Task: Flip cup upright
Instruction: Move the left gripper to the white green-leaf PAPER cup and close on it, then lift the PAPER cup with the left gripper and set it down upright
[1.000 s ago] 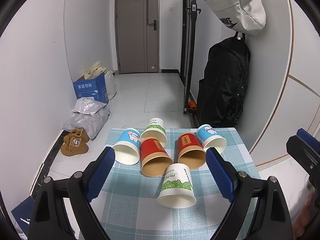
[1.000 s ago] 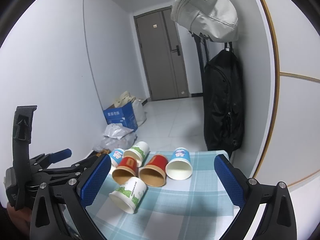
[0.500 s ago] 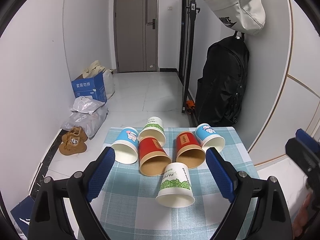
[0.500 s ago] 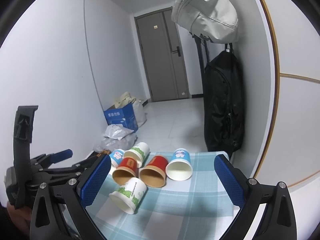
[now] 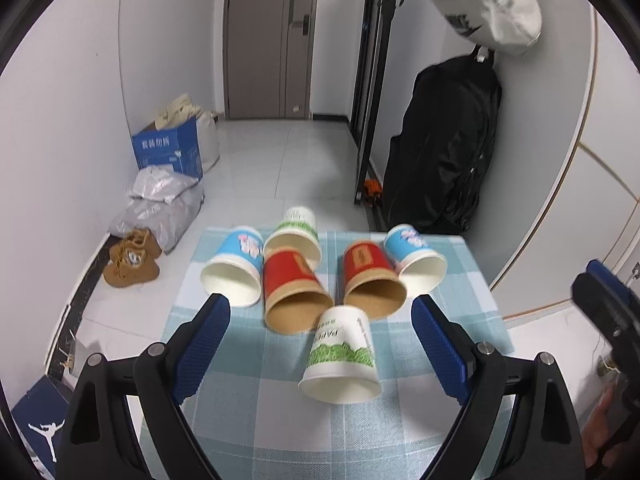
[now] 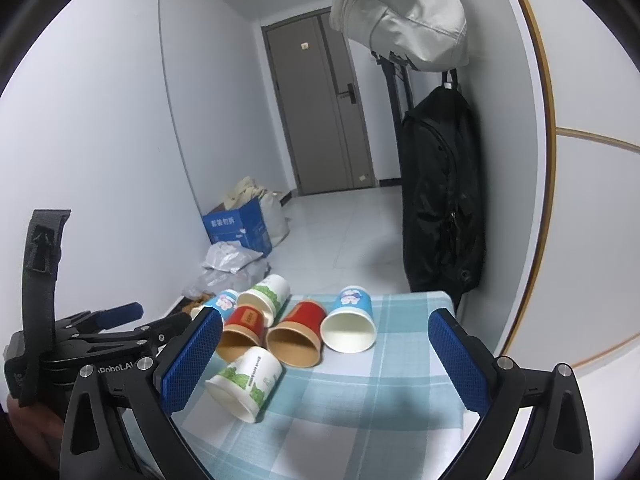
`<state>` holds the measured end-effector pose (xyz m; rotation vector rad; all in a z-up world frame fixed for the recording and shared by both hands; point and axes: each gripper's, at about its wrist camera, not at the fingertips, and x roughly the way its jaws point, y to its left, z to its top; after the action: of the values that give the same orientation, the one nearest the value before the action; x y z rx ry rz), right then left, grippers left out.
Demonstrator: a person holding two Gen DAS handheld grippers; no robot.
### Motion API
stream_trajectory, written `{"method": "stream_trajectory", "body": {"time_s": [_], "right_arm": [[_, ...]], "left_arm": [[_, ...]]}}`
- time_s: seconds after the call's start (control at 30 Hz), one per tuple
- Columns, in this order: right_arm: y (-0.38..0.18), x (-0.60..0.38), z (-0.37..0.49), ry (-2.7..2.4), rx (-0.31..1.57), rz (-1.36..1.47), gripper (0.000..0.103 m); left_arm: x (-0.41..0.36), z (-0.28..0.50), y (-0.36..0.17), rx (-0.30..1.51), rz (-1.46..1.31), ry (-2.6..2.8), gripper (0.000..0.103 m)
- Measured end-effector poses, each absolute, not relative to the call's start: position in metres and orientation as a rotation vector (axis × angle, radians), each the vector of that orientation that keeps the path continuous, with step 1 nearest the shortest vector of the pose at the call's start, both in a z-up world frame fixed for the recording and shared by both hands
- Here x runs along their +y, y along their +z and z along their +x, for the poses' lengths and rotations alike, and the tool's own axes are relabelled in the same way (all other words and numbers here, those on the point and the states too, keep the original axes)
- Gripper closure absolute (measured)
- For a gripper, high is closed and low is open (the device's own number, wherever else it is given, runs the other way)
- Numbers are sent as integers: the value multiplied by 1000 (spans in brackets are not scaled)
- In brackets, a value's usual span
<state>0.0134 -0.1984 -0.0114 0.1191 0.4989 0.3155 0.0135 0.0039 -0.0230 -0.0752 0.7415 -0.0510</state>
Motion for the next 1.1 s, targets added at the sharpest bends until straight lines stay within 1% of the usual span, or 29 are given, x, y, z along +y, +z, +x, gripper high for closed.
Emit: {"method": "stream_trajectory", "body": {"time_s": [0.1,0.23,0.37,0.63,0.83,0.87,0.9,0.93,0.97,1.0,1.1], "right_arm": [[-16,-199,18,304,516,106,0],[-26,-205,31,297,565,117,0],[-37,-213,47,292,623,145,0],[-49,-221,74,307,681,193,0],[-54,-221,83,313,703,212,0],[-55,-221,83,314,708,217,0],[-55,-221,84,317,712,222,0],[-56,-221,84,320,711,226,0],[-56,-221,84,321,709,224,0],[-56,-221,85,320,710,223,0],[-57,-220,84,319,712,221,0]], "left_arm": [[10,21,-44,811,-70,-36,14],[19,42,-71,966,-128,-95,14],[19,60,-81,1074,-203,-194,14],[-4,90,-97,1209,-153,-269,14],[-4,95,-112,1282,-122,-237,14],[-4,95,-112,1284,-123,-241,17],[-5,94,-112,1285,-127,-252,24],[-7,94,-112,1296,-122,-261,30],[-8,94,-114,1312,-111,-263,40],[-9,94,-115,1323,-108,-267,46],[-12,91,-113,1323,-86,-258,46]]}}
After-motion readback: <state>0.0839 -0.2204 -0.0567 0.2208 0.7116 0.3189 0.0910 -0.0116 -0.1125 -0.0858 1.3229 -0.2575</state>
